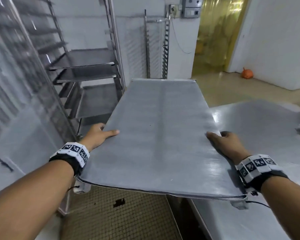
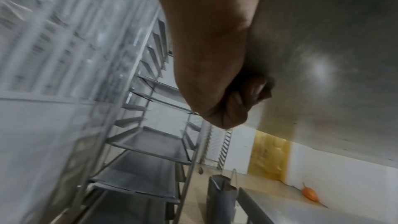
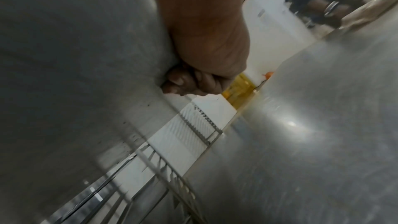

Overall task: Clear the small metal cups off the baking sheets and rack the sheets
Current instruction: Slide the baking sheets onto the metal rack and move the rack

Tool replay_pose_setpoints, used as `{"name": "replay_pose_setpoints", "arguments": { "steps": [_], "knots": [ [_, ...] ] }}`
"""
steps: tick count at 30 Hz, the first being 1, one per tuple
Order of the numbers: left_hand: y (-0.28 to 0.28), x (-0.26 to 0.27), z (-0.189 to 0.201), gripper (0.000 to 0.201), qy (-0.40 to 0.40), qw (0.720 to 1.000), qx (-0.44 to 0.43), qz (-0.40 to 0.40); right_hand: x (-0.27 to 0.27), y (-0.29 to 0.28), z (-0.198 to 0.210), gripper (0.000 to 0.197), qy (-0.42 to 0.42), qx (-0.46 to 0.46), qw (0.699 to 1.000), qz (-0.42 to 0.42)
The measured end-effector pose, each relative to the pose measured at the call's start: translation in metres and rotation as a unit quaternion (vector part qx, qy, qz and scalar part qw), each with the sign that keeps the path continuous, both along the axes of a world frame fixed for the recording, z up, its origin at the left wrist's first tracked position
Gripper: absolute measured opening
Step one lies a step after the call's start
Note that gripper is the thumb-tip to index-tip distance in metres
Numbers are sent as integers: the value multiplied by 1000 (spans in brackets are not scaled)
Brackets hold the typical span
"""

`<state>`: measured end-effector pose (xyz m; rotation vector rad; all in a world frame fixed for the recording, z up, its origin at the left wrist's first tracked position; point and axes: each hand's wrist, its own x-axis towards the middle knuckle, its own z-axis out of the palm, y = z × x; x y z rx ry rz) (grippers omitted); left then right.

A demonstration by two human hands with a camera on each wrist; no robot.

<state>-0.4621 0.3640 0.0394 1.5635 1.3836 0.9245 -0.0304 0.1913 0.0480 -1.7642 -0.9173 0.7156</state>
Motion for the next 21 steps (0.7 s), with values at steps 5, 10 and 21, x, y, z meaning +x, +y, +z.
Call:
{"name": "replay_pose_setpoints", "arguments": {
  "steps": [5,10,21],
  "knots": [
    [-33,-73,2,45,-19,996,-2,83,-49,34,14,43,-8,13,995,98],
    [-60,-133,6,48,-48,989,-11,137,-100,73,18,46,-15,15,985,172],
    [-36,-233,-17,62,21,977,-22,211,-188,163,-3,36,-46,9,968,246]
  ]
}}
